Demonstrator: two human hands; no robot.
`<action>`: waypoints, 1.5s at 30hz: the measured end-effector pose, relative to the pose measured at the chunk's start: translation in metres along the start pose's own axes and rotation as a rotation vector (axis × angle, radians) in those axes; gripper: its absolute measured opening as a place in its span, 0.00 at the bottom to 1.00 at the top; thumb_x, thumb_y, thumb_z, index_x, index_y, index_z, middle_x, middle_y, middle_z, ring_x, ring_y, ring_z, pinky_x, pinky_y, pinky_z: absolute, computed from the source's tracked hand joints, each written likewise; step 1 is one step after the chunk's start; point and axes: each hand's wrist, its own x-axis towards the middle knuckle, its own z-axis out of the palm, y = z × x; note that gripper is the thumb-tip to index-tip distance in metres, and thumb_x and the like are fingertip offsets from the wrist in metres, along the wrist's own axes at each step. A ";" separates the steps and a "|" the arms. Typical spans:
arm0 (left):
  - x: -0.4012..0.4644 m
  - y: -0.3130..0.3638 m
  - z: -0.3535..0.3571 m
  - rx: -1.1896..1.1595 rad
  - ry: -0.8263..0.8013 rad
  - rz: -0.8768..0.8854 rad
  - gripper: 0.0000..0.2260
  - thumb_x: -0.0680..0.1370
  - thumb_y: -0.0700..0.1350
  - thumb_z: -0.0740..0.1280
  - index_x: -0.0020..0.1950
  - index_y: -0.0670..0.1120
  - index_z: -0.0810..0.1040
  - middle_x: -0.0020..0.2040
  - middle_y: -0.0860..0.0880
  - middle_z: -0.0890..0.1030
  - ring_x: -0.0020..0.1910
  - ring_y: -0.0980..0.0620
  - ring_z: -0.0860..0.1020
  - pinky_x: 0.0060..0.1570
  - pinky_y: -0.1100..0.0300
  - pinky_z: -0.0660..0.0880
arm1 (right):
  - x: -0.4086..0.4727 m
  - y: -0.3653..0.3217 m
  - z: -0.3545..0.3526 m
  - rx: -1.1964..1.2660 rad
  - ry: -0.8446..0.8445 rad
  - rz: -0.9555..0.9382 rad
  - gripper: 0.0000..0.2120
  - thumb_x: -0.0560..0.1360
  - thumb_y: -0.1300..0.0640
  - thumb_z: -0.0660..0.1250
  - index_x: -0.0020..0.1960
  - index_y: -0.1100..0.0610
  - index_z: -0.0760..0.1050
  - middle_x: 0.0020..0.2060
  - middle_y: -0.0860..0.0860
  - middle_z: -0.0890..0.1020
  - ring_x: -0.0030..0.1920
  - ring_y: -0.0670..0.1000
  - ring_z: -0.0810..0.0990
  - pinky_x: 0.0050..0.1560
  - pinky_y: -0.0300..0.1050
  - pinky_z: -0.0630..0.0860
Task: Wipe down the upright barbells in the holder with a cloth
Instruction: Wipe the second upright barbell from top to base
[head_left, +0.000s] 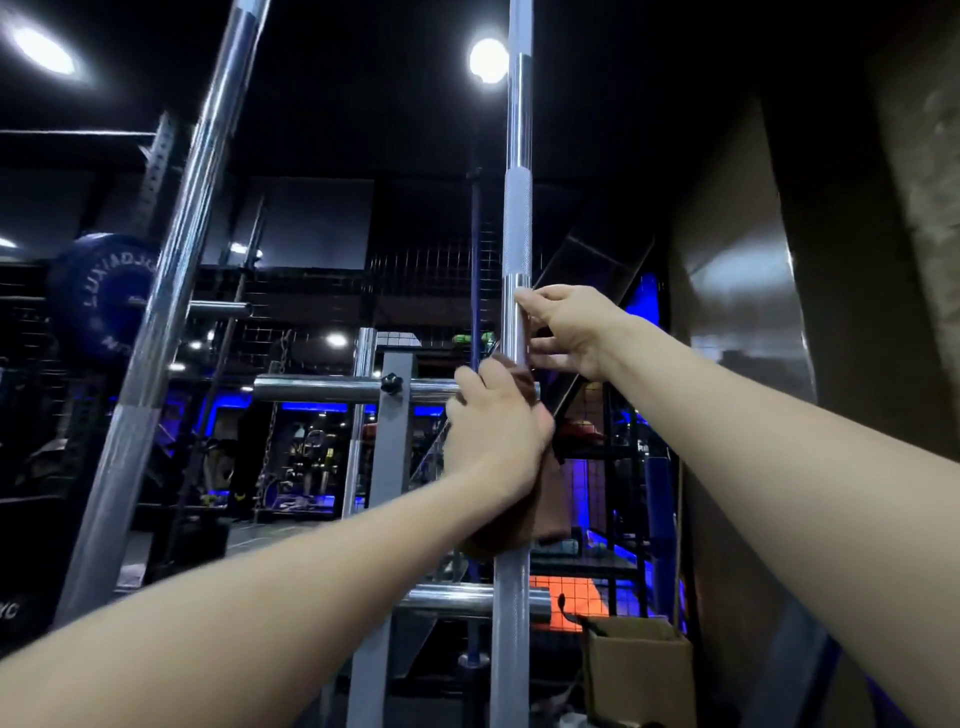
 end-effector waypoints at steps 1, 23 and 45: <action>-0.014 -0.005 0.003 0.019 -0.029 0.000 0.21 0.78 0.51 0.60 0.64 0.39 0.60 0.63 0.40 0.64 0.62 0.37 0.68 0.55 0.46 0.70 | -0.001 0.001 0.001 0.015 0.016 0.005 0.08 0.79 0.50 0.65 0.44 0.54 0.75 0.37 0.49 0.77 0.36 0.50 0.77 0.30 0.39 0.76; -0.007 -0.023 0.004 -0.011 -0.082 0.067 0.20 0.80 0.54 0.57 0.63 0.40 0.61 0.61 0.41 0.66 0.57 0.37 0.72 0.52 0.46 0.70 | -0.023 0.014 0.007 0.106 0.099 -0.001 0.04 0.76 0.62 0.69 0.48 0.55 0.75 0.37 0.50 0.80 0.35 0.46 0.79 0.40 0.39 0.79; -0.023 -0.027 0.019 -0.121 0.027 0.010 0.21 0.81 0.57 0.54 0.63 0.41 0.63 0.60 0.40 0.68 0.56 0.36 0.73 0.50 0.45 0.72 | -0.044 0.047 0.019 0.039 0.133 -0.043 0.01 0.78 0.60 0.66 0.48 0.55 0.75 0.40 0.51 0.76 0.40 0.50 0.79 0.39 0.45 0.80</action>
